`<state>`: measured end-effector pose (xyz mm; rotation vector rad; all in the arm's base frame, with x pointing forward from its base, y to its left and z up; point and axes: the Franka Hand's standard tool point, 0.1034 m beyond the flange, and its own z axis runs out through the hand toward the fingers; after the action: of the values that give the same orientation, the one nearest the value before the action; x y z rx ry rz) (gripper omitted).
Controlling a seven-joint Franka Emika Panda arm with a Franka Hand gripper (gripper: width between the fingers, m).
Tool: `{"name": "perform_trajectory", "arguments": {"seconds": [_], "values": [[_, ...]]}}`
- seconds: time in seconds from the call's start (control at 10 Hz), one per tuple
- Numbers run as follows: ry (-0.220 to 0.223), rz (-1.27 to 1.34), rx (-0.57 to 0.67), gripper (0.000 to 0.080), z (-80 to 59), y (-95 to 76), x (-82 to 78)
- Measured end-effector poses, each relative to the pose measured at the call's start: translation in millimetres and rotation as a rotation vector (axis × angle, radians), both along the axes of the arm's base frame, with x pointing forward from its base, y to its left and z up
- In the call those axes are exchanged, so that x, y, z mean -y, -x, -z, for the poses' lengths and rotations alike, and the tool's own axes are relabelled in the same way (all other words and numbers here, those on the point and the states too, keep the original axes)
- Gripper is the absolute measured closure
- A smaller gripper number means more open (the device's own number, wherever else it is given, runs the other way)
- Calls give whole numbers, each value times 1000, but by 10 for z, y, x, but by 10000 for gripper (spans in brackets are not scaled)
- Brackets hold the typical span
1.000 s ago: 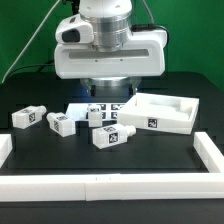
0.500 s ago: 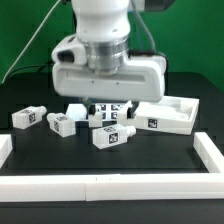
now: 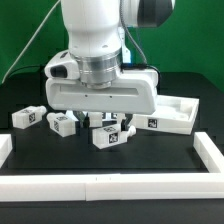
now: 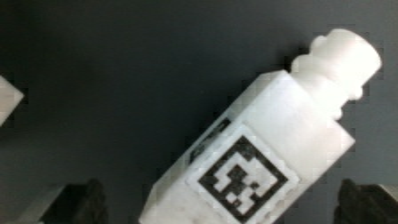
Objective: Assemble one leg
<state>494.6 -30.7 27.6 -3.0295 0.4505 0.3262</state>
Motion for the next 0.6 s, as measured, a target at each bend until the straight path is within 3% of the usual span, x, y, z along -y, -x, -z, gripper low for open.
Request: {"name": "perform_trajectory", "arguments": {"seconds": [0.3,0.5,0.6], "values": [[31,181,-31,150,162,52,-74],[29,171,-30,150,164,51,-78],[29,171,-30,277,164,51,-78]]}}
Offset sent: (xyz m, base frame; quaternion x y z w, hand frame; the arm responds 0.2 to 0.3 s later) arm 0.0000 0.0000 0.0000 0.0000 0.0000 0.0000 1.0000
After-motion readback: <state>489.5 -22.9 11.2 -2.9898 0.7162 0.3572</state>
